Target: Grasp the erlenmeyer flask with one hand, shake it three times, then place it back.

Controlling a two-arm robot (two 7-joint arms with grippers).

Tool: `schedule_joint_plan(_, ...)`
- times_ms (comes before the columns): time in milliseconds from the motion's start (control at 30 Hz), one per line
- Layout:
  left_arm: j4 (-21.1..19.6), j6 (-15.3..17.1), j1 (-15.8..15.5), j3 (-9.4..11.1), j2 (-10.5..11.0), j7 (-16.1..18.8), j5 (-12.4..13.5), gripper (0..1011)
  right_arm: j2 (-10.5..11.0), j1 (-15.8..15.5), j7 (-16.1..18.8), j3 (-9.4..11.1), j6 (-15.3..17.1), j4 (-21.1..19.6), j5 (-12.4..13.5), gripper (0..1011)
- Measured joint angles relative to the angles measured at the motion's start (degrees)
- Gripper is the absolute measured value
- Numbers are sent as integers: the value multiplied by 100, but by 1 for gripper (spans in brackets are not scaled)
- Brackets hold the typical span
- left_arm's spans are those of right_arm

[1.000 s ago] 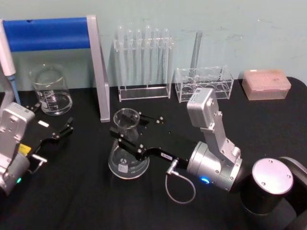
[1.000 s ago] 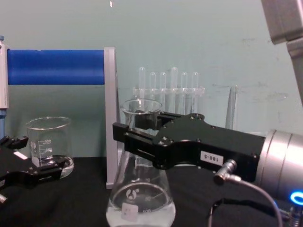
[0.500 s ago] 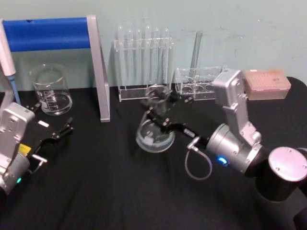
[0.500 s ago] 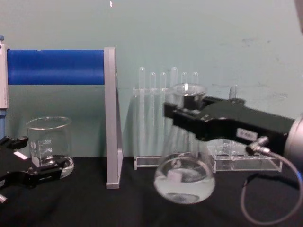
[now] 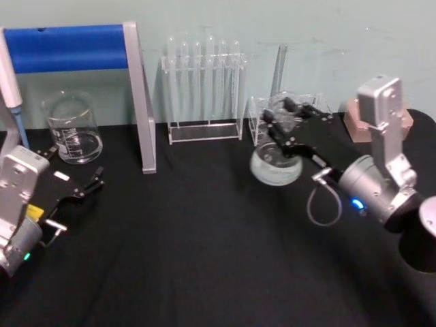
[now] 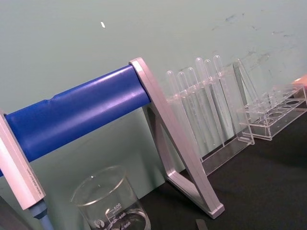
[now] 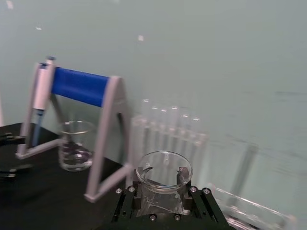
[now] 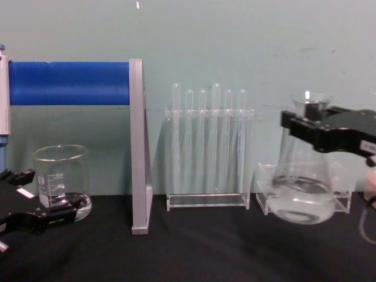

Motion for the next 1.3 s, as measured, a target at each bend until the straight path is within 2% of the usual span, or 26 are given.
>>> schedule_joint_plan(33, 0, 0, 0, 0, 0, 0, 0, 1001, 3, -23, -45, 89, 4, 7, -13, 449)
schedule_joint_plan(333, 0, 0, 0, 0, 0, 0, 0, 1000, -7, -125, -203, 477, 30, 23, -90, 449)
schedule_joint_plan(600, 0, 0, 0, 0, 0, 0, 0, 1001, -83, -136, -154, 549, 39, 37, -148, 449)
schedule_joint_plan(867, 0, 0, 0, 0, 0, 0, 0, 1001, -190, -97, 68, 340, 44, 34, -159, 449)
schedule_joint_plan(1033, 0, 0, 0, 0, 0, 0, 0, 1001, -243, -72, 226, 122, 47, 13, -158, 450)
schedule_joint_plan(1200, 0, 0, 0, 0, 0, 0, 0, 1001, -290, -46, 466, -230, 72, -46, -131, 449)
schedule_joint_plan(1300, 0, 0, 0, 0, 0, 0, 0, 1001, -303, -43, 547, -345, 80, -75, -94, 449)
